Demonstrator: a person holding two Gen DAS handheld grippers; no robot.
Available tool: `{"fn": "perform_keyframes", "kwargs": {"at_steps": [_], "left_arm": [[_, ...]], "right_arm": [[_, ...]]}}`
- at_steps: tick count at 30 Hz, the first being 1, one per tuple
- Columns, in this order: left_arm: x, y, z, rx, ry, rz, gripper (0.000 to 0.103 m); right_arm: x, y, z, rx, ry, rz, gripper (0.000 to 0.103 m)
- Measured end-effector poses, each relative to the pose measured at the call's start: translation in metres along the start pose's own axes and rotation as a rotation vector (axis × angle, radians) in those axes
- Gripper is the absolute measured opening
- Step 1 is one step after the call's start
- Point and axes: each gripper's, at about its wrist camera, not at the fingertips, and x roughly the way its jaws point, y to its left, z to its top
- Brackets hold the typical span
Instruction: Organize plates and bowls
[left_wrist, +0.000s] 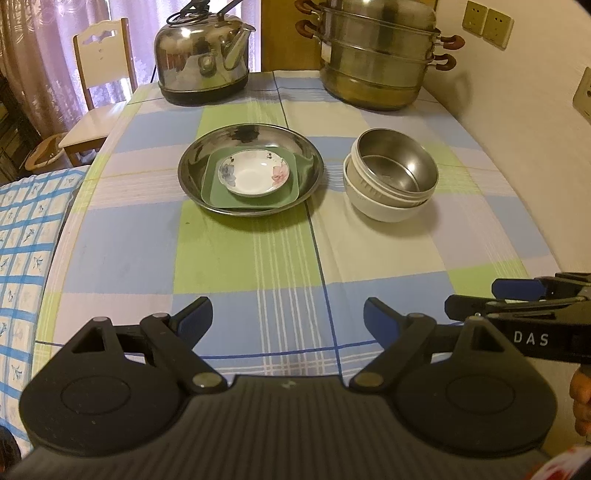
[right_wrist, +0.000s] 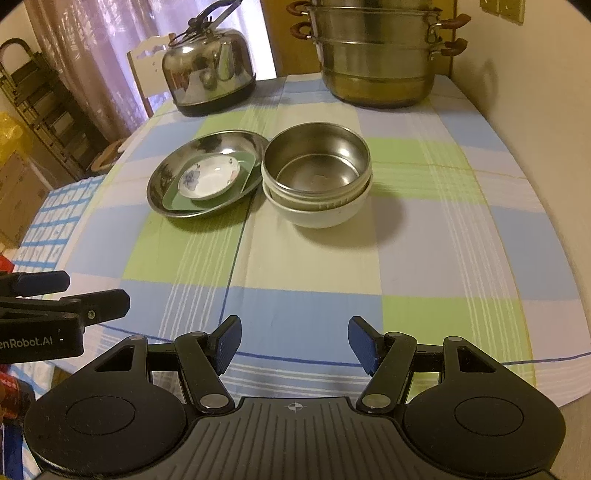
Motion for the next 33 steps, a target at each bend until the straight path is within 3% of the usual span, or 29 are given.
{"fn": "perform_keyframes", "kwargs": {"at_steps": [12,19,25,33], "left_arm": [[0.004,0.01,0.005,0.002,-0.001,-0.016,0.088],[0.014,0.007,0.015,0.021,0.0,-0.063,0.087],[0.03,-0.007,0.036,0.043,-0.016,-0.087,0.083],[0.054,-0.03,0.074,0.034,-0.033,-0.077,0.083]], "right_arm": [[0.006,0.01,0.004,0.002,-0.001,-0.005,0.064],[0.01,-0.001,0.008,0.08,0.008,0.023,0.064],[0.008,-0.016,0.029,0.078,-0.037,-0.035,0.064],[0.021,-0.048,0.065,0.083,-0.052,-0.048,0.064]]}}
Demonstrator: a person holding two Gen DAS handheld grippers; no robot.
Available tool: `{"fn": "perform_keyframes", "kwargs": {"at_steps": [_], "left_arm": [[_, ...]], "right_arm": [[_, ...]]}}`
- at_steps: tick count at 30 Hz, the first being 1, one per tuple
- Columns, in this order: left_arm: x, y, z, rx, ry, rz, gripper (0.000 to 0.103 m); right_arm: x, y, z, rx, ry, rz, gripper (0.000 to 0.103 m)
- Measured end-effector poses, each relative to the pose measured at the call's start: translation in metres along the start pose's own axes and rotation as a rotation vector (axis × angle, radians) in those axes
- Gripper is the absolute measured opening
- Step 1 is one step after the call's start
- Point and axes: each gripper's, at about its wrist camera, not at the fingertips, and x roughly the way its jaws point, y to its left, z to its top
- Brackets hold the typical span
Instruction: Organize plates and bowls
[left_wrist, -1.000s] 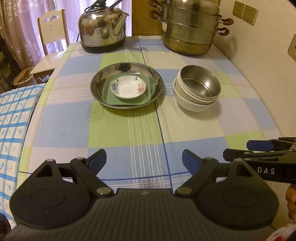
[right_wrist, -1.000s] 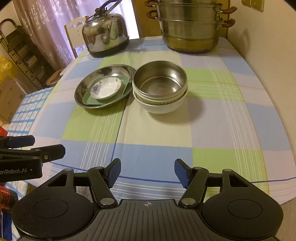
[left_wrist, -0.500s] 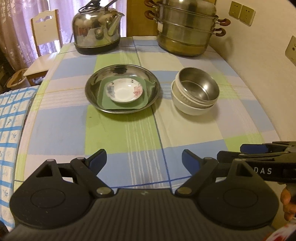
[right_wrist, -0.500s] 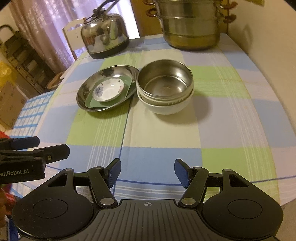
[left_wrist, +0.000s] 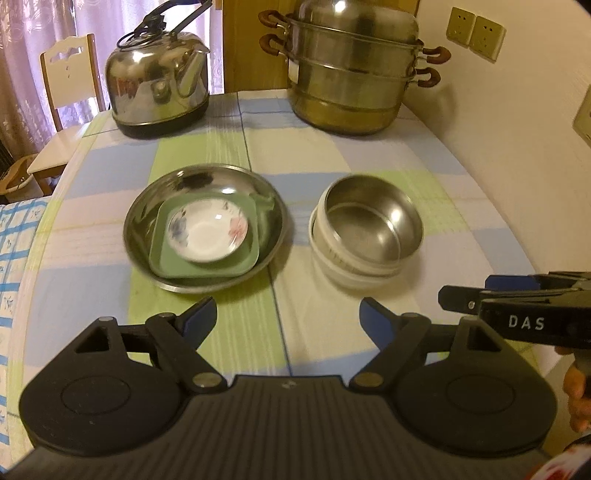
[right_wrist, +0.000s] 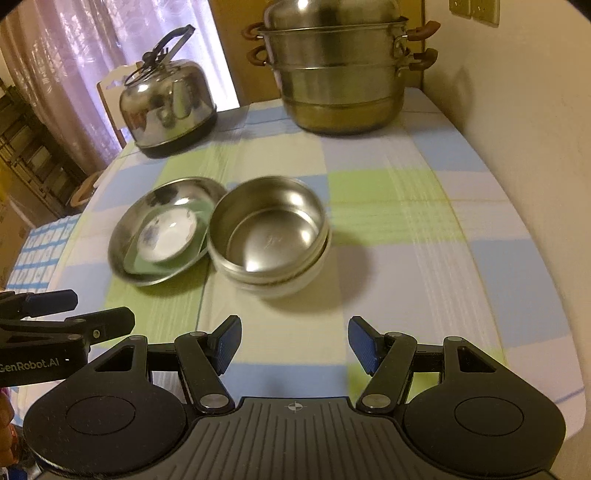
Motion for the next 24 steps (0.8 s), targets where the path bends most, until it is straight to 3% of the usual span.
{"fn": "perform_keyframes", "kwargs": {"at_steps": [11,17,24], "left_arm": [[0.053,-0.028,0.048,-0.039,0.009,0.013,0.083],[0.086,-0.03,0.055,-0.069,0.085,0.021,0.071],[0.112,-0.031,0.061,-0.086,0.173,0.037,0.057]], "right_arm": [[0.039,-0.028,0.054,-0.021,-0.009,0.026,0.064],[0.072,-0.036,0.067,-0.019,0.045,0.037,0.063],[0.098,-0.041,0.077,-0.003,0.133,0.06,0.048]]}}
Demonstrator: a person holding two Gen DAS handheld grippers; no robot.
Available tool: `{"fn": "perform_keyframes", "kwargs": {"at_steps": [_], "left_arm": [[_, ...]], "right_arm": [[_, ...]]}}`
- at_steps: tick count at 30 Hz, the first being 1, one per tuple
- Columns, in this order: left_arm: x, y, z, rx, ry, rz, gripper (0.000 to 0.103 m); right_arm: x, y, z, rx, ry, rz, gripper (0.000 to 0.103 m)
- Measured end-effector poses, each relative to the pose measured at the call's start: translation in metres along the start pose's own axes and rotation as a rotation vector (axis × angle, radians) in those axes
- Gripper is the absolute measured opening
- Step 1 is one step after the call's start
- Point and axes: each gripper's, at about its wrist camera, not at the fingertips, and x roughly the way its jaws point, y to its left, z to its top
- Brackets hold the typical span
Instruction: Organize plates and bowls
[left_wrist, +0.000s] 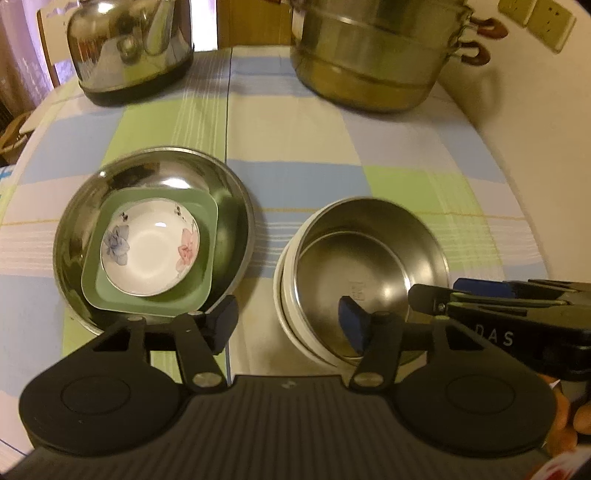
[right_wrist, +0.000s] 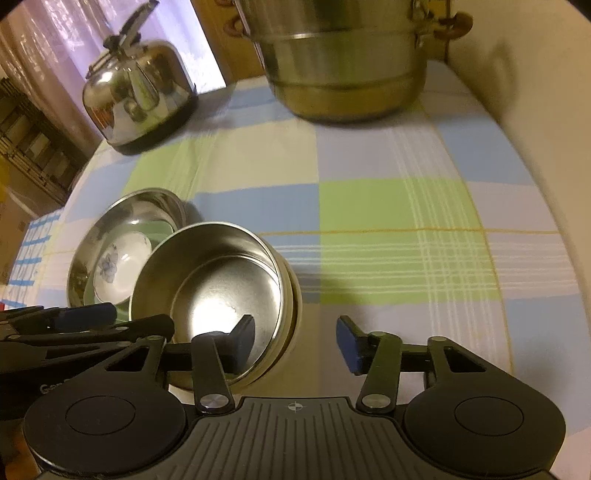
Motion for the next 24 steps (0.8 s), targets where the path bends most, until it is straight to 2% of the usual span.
{"fn": "perform_keyframes", "kwargs": {"at_steps": [3,6,10,16,24], "left_arm": [[0.005,-0.002,0.003,0.006,0.02,0.016,0.051],[0.008,-0.005,0.005,0.01,0.025,0.024,0.049],[0.014,-0.007,0.008,0.009,0.037,0.038,0.041],[0.022,-0.004,0.008,-0.002,0.061,0.047,0.036],[0.024,0.001,0.009,-0.023,0.053,0.018,0.032]], "right_arm": [[0.005,-0.001,0.005,-0.003,0.029,-0.007,0.045],[0.008,-0.001,0.008,-0.009,0.045,-0.021,0.042],[0.012,0.0,0.013,-0.024,0.068,-0.029,0.039],[0.018,0.002,0.017,-0.036,0.095,-0.028,0.032],[0.025,0.003,0.02,-0.039,0.118,-0.007,0.025]]}}
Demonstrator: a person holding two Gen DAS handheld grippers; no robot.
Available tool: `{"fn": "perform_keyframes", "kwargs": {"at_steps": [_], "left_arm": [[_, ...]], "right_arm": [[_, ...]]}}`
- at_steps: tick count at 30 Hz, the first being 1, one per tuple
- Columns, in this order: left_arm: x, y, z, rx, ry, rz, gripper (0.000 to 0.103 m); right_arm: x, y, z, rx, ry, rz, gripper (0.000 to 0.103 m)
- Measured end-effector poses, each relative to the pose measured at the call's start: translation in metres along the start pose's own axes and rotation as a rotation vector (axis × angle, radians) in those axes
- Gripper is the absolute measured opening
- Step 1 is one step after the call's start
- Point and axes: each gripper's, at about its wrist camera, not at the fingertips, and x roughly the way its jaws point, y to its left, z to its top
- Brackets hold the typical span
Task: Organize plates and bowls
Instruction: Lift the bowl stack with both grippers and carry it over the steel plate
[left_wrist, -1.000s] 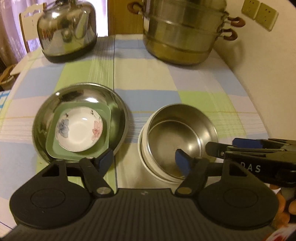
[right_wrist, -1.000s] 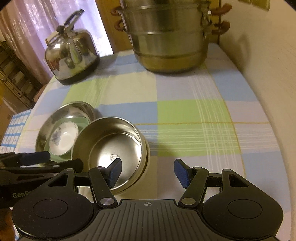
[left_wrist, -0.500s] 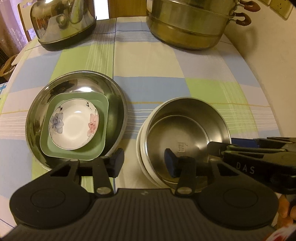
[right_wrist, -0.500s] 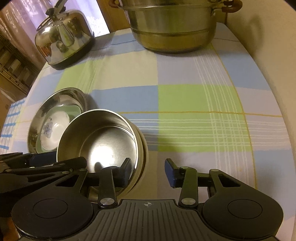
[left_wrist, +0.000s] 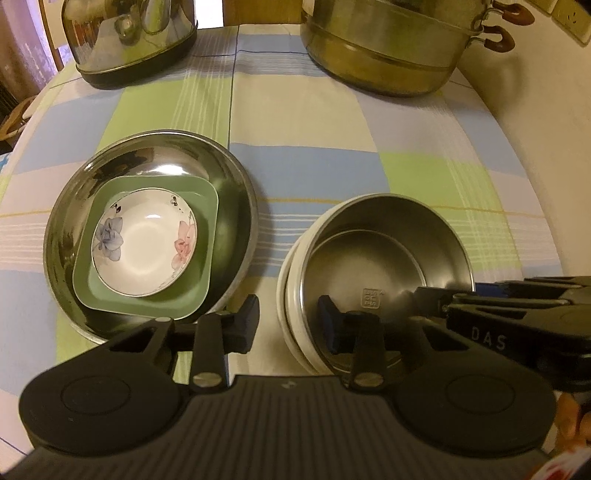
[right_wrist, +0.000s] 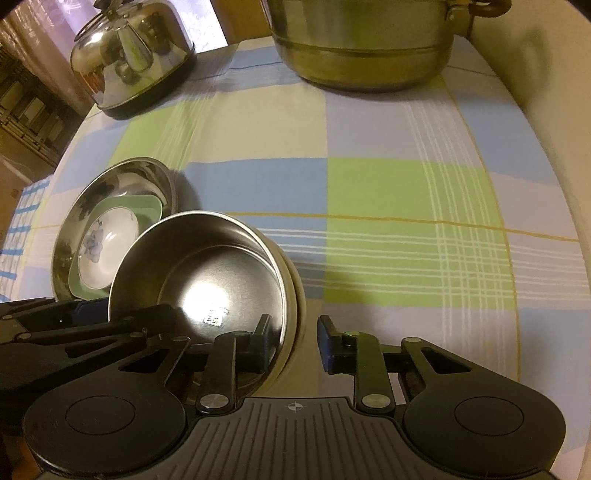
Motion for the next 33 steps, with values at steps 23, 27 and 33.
{"fn": "perform_keyframes", "kwargs": {"at_steps": [23,27,33], "left_arm": [[-0.008,-0.004,-0.01,-0.004,-0.01,-0.004,0.019],[-0.013,0.0,-0.01,-0.004,-0.019,-0.013,0.019],[-0.022,0.009,-0.005,0.013,-0.027,-0.035,0.02]], "right_arm": [[-0.001,0.004,-0.004,-0.051,0.013,0.027,0.018],[-0.002,0.009,-0.003,-0.048,0.016,0.024,0.018],[-0.012,0.017,-0.002,-0.03,0.005,0.015,0.018]]}}
